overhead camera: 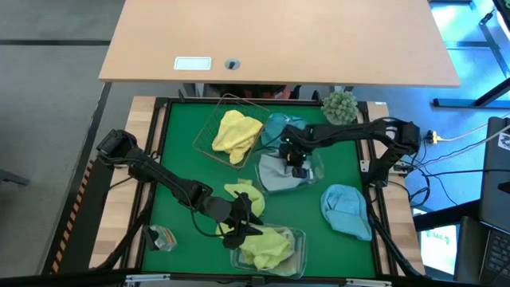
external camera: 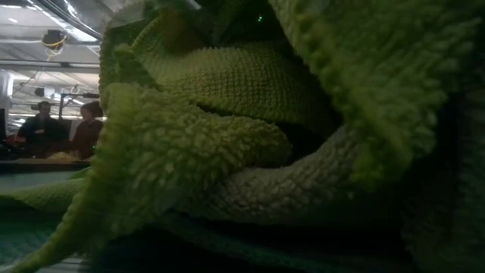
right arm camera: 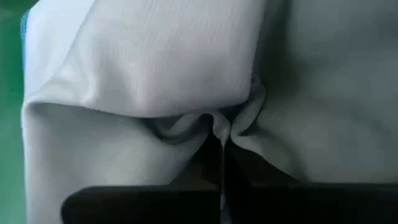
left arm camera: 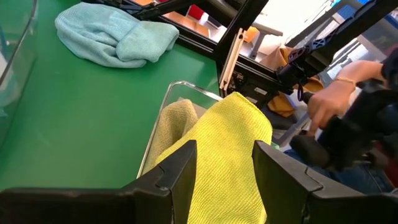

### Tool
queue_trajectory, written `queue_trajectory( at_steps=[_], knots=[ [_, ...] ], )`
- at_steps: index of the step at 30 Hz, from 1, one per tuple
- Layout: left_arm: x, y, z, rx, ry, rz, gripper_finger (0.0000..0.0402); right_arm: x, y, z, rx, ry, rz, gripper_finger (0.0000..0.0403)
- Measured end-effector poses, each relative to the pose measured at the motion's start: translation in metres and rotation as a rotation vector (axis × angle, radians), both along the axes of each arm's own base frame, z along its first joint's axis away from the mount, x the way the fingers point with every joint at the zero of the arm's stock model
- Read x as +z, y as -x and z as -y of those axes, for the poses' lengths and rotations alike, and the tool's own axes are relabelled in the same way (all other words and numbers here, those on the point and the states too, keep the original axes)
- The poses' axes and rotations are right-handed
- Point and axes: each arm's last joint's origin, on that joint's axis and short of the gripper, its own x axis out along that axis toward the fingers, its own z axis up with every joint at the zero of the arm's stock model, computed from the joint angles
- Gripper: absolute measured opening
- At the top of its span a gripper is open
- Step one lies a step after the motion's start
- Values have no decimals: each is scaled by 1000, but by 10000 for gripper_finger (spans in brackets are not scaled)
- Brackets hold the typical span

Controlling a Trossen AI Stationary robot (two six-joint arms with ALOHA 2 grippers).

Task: Sort microfiber towel by color & place in baskets
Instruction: Put the gray towel into the top transparent bin

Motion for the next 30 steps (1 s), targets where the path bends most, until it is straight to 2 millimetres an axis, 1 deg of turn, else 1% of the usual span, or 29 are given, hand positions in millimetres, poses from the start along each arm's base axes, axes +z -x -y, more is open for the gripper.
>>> queue_trajectory(
  at_steps=[4, 6, 13, 20, 23, 27, 30],
  knots=[
    [0, 0, 0, 0, 1, 0, 151, -8, 8, -2, 2, -5, -27, 1],
    [0, 0, 0, 0, 1, 0, 151, -9, 8, -2, 1, -6, -31, 1],
    [0, 0, 0, 0, 2, 0, 151, -8, 2, 0, -8, 16, 33, 1],
    [0, 0, 1, -32, 25, -9, 151, -7, 0, 0, -9, 18, 47, 4],
    [0, 0, 1, -27, 43, -16, 151, -7, 0, 0, -9, 18, 48, 25],
    [0, 1, 1, -28, 41, -20, 151, -6, 0, 0, -9, 16, 47, 75],
    [2, 2, 0, -27, 41, -19, 151, 0, -3, 1, -12, 10, 27, 110]
  ],
)
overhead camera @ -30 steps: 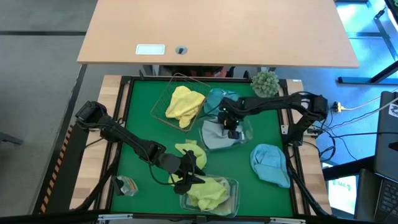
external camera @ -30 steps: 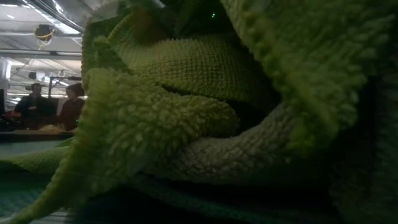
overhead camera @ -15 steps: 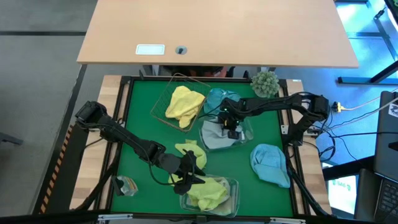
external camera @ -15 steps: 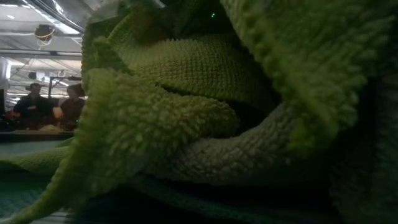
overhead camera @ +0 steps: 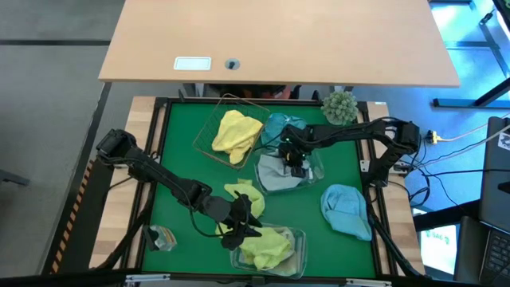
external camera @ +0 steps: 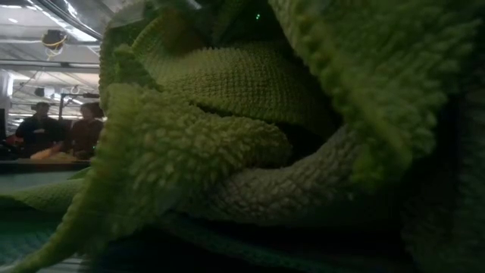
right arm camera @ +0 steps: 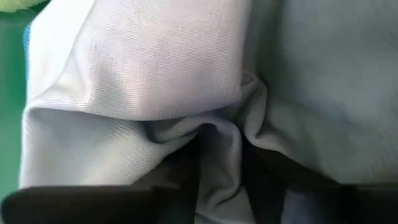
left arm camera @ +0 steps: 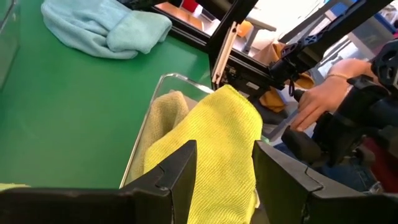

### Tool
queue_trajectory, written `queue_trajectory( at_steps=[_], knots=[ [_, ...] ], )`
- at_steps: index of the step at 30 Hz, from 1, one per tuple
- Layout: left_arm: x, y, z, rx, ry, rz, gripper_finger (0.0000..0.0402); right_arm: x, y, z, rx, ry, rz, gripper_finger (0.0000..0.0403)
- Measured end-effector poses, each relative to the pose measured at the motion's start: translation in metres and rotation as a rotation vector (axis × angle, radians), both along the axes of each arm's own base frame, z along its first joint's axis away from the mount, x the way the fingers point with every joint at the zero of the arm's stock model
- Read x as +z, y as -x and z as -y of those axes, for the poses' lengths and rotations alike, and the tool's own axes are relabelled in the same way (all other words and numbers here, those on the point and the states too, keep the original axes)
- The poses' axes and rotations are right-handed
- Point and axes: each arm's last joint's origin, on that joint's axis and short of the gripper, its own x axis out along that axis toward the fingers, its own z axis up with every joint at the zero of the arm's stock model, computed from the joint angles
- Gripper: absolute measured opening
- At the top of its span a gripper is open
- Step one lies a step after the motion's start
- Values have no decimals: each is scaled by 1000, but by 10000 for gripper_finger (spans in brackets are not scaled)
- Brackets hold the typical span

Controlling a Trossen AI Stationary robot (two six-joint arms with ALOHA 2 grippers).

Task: Sort microfiber towel by color & place in baskets
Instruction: Put the gray towel into the top transparent bin, then put the light green towel into the bottom transparent bin

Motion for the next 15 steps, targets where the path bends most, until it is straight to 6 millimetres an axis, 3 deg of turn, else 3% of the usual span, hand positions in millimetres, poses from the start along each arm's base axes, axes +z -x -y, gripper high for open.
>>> queue_trajectory(
  at_steps=[5, 15],
  knots=[
    [11, 5, -3, 5, 6, 17, 151, 27, -6, 3, -17, 31, -83, 141],
    [18, 21, -12, 58, -40, -84, 151, 96, -18, 7, -15, 37, -115, 145]
  ],
)
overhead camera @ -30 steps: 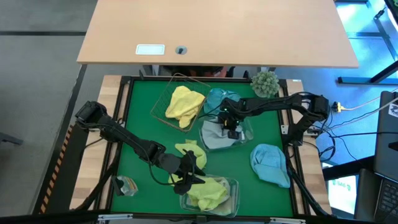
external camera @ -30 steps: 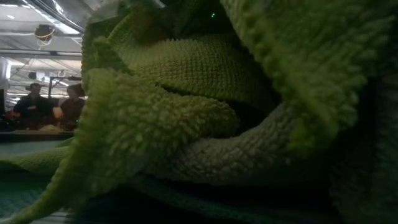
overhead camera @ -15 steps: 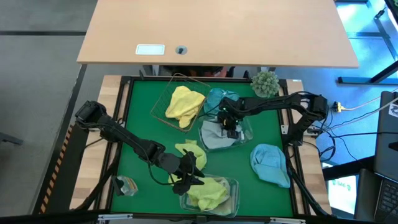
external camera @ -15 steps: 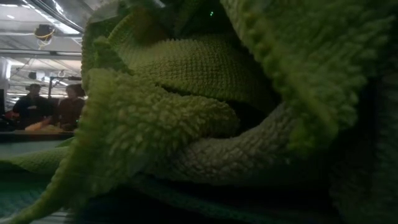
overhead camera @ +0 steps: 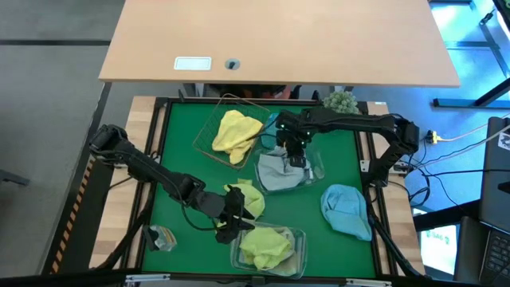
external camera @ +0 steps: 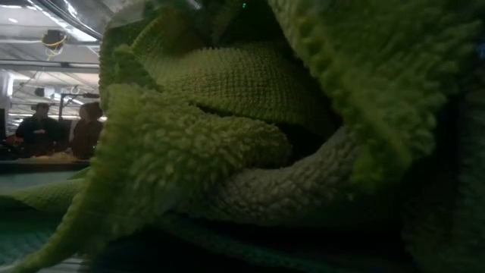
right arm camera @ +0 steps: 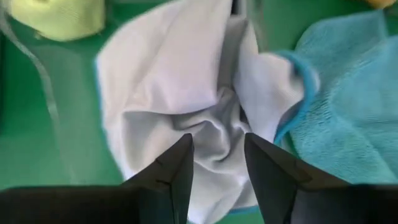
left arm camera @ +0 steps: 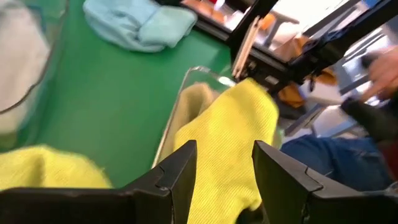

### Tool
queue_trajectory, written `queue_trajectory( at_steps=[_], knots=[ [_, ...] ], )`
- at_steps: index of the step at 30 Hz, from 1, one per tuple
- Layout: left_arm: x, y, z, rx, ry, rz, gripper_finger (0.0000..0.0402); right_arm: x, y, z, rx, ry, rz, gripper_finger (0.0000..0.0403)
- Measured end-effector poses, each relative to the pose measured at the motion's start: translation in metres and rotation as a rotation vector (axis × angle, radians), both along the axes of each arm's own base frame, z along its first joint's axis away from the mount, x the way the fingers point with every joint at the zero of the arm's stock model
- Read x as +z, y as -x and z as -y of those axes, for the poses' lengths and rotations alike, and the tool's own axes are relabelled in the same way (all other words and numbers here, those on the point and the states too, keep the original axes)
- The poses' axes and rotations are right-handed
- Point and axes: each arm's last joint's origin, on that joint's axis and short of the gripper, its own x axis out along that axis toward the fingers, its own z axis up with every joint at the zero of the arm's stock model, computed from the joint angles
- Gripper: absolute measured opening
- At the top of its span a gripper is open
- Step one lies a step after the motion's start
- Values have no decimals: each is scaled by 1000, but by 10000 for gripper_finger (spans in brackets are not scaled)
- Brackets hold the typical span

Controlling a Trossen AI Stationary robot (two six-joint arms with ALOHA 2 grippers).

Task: Sort microfiber towel by color & place in baskets
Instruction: Put the light green towel into the bottom transparent bin

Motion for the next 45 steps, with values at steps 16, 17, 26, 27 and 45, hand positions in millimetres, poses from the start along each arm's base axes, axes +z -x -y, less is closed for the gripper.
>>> queue_trajectory(
  at_steps=[16, 17, 26, 27, 45],
  knots=[
    [-17, 9, -11, 192, -28, -188, 151, 61, 13, -3, 66, 19, -21, 145],
    [-17, 8, -12, 209, -38, -184, 151, 65, 16, -4, 69, 21, -15, 145],
    [-22, 9, -22, 302, -129, -213, 151, 105, 51, -14, 74, 68, 122, 145],
    [-23, 10, -22, 310, -140, -221, 151, 109, 55, -15, 72, 73, 138, 145],
    [-47, 21, -30, 379, -240, -273, 151, 96, 133, -36, -7, 96, 342, 145]
  ],
)
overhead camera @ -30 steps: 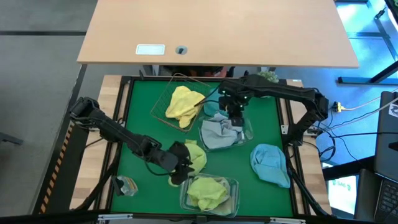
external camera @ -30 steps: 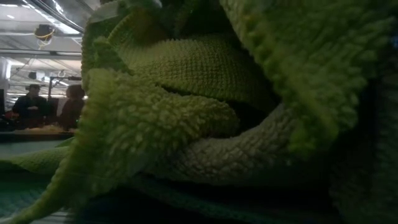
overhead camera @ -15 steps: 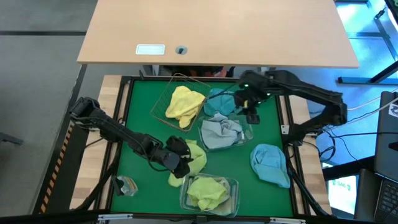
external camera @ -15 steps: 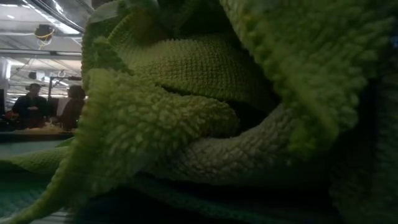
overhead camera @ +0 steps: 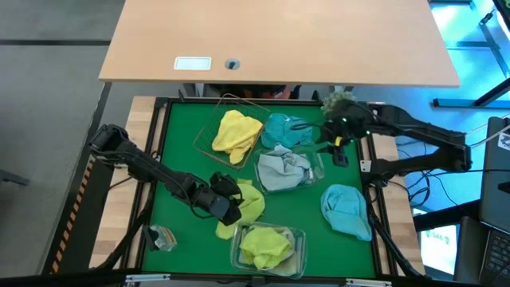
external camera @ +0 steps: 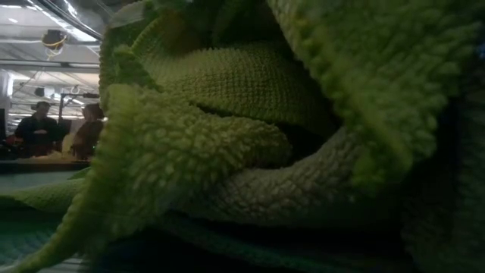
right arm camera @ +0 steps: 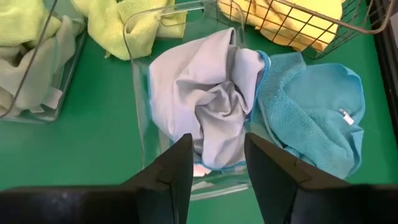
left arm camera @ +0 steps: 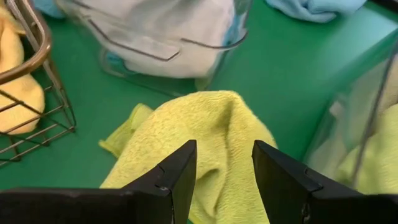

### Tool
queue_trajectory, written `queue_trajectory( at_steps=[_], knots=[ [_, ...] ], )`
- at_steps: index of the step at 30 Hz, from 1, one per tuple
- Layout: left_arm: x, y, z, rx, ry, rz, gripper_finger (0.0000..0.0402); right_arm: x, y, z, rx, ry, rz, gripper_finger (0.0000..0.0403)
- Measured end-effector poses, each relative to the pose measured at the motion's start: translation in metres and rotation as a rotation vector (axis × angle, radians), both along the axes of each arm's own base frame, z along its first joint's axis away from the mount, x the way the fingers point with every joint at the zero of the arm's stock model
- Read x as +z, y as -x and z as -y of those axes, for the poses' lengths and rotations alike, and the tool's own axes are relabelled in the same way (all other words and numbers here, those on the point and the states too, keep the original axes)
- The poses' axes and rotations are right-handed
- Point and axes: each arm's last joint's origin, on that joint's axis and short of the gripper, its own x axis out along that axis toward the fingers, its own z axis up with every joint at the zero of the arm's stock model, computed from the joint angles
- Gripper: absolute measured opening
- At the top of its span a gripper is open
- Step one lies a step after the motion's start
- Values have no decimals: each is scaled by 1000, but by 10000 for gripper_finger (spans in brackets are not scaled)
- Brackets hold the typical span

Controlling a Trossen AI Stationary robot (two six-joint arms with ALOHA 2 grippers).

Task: Sort microfiber towel by color & place in baskets
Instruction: Put the light green towel into the bottom transparent bin

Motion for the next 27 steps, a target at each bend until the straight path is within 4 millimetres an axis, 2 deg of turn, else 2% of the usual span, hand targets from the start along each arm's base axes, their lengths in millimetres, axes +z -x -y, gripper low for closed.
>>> queue_trajectory(
  at_steps=[7, 13, 20, 27],
  knots=[
    [-19, 5, -9, 21, 2, 4, 151, -27, 20, -6, -56, -15, 117, 145],
    [-35, 9, -15, 35, 9, 21, 151, -42, 32, -9, -79, -11, 234, 145],
    [-45, 12, -19, 45, 21, 63, 151, -64, 35, -10, -93, -8, 331, 145],
    [-50, 12, -19, 52, 26, 97, 151, -87, 34, -9, -94, -12, 319, 145]
  ],
)
